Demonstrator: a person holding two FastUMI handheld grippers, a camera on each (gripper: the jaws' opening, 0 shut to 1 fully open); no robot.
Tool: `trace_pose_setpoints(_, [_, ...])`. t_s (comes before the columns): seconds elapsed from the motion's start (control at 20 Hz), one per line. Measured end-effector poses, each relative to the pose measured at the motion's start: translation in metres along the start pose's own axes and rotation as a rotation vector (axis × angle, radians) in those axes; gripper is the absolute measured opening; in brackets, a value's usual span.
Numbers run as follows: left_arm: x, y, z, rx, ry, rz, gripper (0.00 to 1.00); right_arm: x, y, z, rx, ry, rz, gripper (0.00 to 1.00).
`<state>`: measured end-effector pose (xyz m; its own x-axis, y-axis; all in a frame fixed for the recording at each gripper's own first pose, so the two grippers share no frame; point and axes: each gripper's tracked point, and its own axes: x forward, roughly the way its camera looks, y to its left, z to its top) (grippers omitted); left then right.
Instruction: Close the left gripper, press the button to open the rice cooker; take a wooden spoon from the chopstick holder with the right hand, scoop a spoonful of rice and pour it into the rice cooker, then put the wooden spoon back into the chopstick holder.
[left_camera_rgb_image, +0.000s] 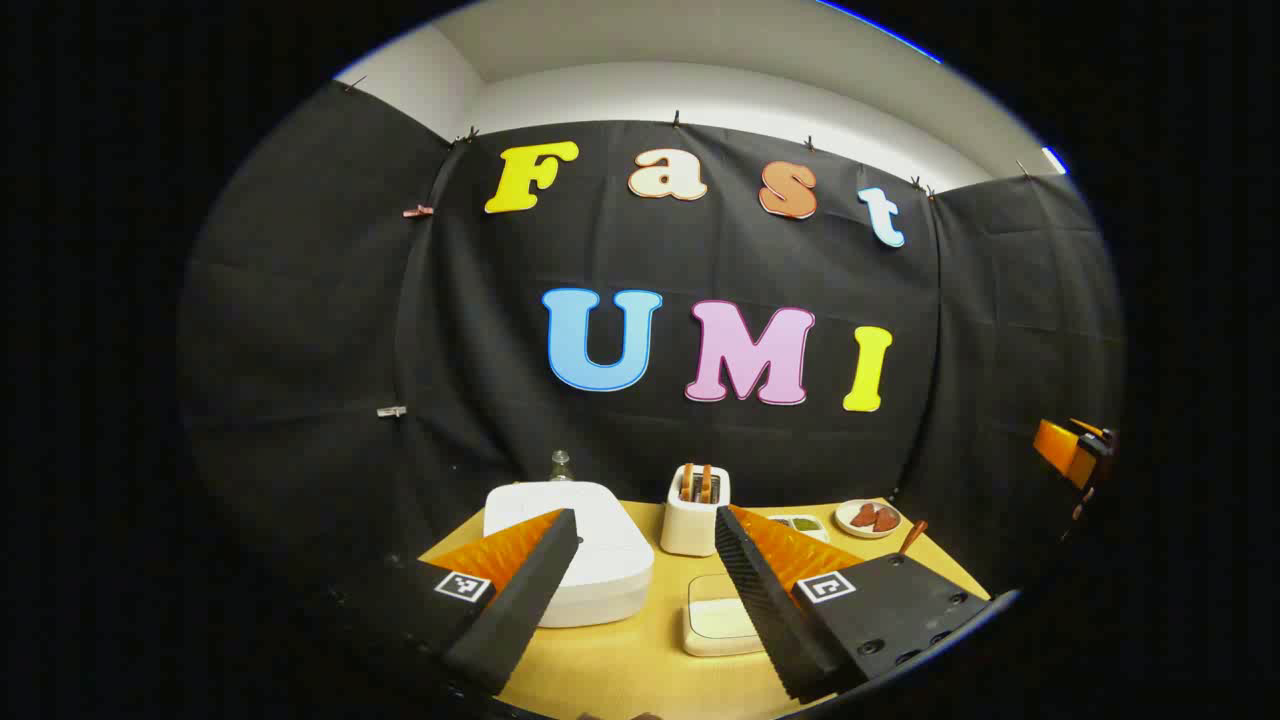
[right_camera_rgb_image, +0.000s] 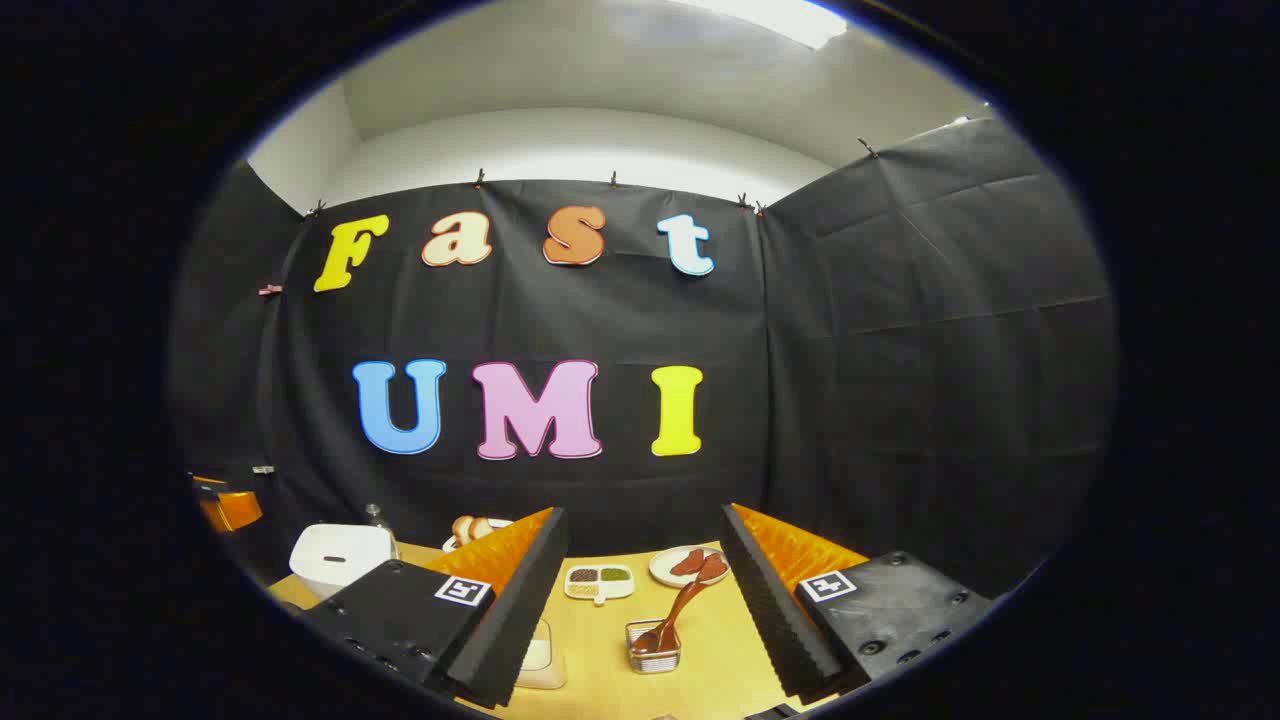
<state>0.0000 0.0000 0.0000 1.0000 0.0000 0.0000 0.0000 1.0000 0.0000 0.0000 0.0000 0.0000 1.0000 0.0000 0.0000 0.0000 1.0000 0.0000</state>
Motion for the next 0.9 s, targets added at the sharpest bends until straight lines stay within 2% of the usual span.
trace_pose_setpoints(0.25, [0.0,0.003,-0.007,-0.047,-0.002,-0.086,0.95,-0.015,0.009,0.006,-0.033,-0.006,-0.043,0.93])
trace_pose_setpoints(0.3, [0.0,0.005,-0.007,-0.041,-0.003,-0.087,0.95,-0.017,0.011,0.008,-0.023,-0.006,-0.045,0.96])
trace_pose_setpoints(0.35, [0.001,0.007,-0.005,-0.037,-0.009,-0.084,0.95,-0.018,0.013,0.009,-0.018,-0.011,-0.047,0.93])
trace_pose_setpoints(0.45, [0.005,0.008,-0.004,-0.047,-0.015,-0.083,0.95,-0.013,0.013,0.008,-0.03,-0.016,-0.054,0.96])
trace_pose_setpoints(0.75, [0.024,0.016,-0.011,-0.073,0.004,-0.035,0.95,0.011,0.014,-0.005,-0.015,0.02,-0.037,0.96])
trace_pose_setpoints(0.8, [0.028,0.017,-0.013,-0.077,0.012,-0.025,0.95,0.015,0.014,-0.007,-0.014,0.025,-0.032,0.93])
trace_pose_setpoints(0.9, [0.032,0.019,-0.012,-0.091,0.014,-0.012,0.96,0.023,0.012,-0.009,-0.013,0.028,-0.027,0.96])
